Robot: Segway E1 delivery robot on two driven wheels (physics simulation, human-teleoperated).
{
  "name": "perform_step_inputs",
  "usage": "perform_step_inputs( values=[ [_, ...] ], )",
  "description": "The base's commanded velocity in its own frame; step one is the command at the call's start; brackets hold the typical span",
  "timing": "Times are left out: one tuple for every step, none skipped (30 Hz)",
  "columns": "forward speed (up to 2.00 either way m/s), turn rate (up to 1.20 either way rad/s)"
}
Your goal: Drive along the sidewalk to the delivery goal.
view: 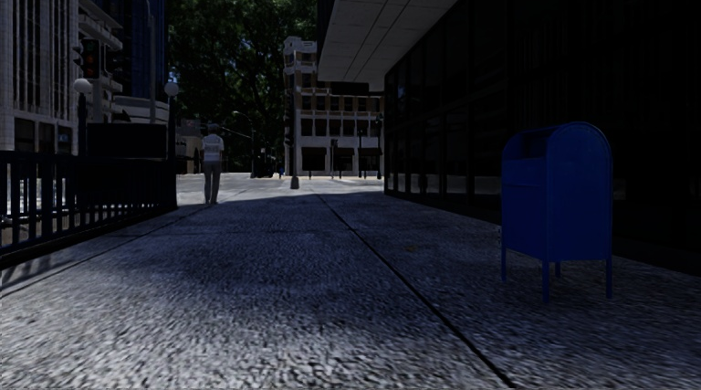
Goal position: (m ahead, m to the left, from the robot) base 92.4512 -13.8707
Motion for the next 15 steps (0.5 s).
perform_step_inputs(
  values=[
    [2.0,0.0],
    [2.0,0.0],
    [2.0,0.0],
    [2.0,0.0],
    [2.0,0.0],
    [2.0,0.0],
    [2.0,0.0],
    [2.0,0.0],
    [2.0,0.0],
    [2.0,0.0],
    [2.0,0.0],
    [2.0,0.0],
    [2.0,0.0],
    [2.0,0.0],
    [2.0,0.0]
  ],
)
